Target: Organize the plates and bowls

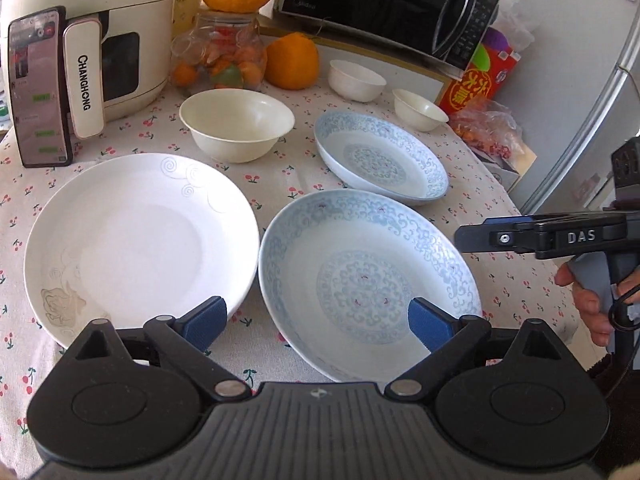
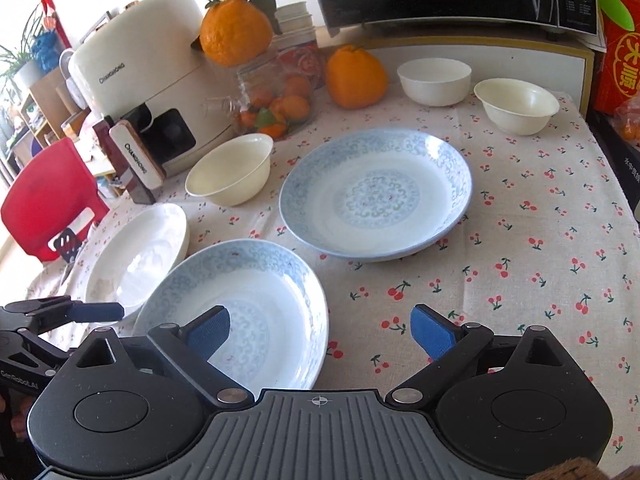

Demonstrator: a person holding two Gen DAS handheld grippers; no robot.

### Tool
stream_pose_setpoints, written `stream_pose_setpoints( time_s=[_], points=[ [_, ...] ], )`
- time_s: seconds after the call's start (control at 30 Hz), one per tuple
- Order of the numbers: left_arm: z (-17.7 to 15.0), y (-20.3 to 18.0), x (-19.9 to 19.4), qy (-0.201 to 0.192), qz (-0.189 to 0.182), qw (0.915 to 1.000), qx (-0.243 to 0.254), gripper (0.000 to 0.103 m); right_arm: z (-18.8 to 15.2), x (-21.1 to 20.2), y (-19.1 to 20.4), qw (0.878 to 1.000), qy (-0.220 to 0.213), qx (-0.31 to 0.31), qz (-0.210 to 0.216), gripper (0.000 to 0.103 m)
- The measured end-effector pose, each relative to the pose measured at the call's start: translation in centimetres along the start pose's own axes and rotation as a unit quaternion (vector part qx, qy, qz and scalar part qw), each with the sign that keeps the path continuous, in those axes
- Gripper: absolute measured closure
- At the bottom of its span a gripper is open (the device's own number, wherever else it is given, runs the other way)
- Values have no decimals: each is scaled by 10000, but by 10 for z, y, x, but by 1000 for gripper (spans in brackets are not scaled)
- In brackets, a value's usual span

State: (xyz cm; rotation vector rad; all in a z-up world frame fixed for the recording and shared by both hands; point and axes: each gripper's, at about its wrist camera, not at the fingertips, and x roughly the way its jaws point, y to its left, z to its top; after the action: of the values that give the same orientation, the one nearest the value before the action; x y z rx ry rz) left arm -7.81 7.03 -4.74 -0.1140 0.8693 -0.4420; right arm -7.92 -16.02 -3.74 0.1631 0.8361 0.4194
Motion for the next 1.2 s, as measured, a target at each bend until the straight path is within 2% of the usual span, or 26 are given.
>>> stream_pose_setpoints(
  time_s=[0.17,0.27,0.57,0.67,0.83,0.87,0.93,1.03,1.2],
  points=[
    [-8,-3,-3,-139,-294,9994,-101,14,-8,14,5,9996,81,-254,115,5],
    [-13,-4,0,-113,-340,9993,-120,17,-11,19,6,9990,85,-392,204,5],
    [-21,2,17,44,-175,9998,-121,44,-13,29,4,9979,83,-518,378,8],
    [-20,4,16,-47,-85,9999,-42,52,-14,32,4,9975,123,-557,407,18],
    [-19,4,16,-62,42,10000,-39,61,-18,36,4,9970,203,-630,413,48],
    [-20,3,15,-67,98,9999,7,63,-18,36,4,9969,186,-647,398,51],
    [-20,2,15,-67,216,9997,97,68,-18,35,4,9969,179,-653,412,67],
    [-20,3,15,-74,296,9995,106,75,-18,35,3,9971,192,-607,421,72],
    [-20,5,12,-76,323,9994,25,79,-18,34,2,9975,180,-606,323,80]
  ],
)
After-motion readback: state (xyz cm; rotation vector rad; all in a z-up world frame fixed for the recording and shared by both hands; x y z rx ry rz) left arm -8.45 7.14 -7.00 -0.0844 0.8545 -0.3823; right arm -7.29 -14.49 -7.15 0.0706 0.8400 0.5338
